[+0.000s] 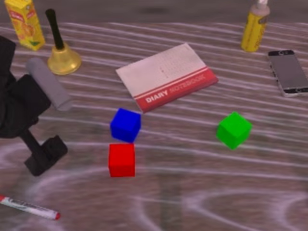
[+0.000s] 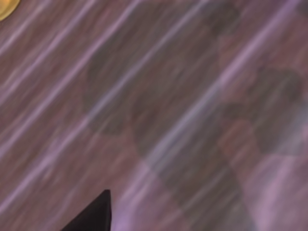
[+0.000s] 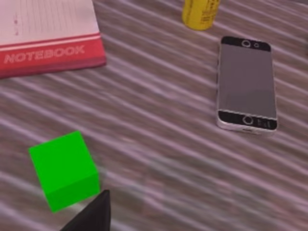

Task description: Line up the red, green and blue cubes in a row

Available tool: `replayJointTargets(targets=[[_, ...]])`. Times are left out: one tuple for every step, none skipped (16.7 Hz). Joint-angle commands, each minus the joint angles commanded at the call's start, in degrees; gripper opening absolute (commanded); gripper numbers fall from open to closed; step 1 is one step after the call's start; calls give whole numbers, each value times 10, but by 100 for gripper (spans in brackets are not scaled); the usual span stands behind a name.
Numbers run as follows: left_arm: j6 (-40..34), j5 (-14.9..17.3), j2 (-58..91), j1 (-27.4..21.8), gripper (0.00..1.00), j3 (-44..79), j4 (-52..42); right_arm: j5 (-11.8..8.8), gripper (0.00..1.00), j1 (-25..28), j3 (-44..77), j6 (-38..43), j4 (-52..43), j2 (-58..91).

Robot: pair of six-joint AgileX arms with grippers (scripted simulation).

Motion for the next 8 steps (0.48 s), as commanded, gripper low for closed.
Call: replayJointTargets(targets=[[-29, -1, -60, 19, 100, -47, 29, 0, 100, 11, 48, -9, -34, 69], [-59, -1, -120, 39, 100, -94, 60, 1, 100, 23, 96, -18, -69, 138], [-89, -2, -181, 57, 100, -141, 90, 1, 100, 35, 144, -26, -103, 207], [-117, -2, -236, 73, 100, -185, 118, 2, 100, 46, 190, -35, -137, 275], [-146, -2, -294, 89, 100, -230, 147, 2, 100, 57, 235, -43, -170, 340], [-175, -2, -349, 104, 100, -272, 176, 2, 100, 68, 279, -51, -202, 401], [-202, -1, -400, 117, 100, -310, 204, 2, 100, 78, 321, -58, -232, 458], [-229, 0, -447, 129, 100, -344, 231, 2, 100, 88, 361, -65, -259, 509]])
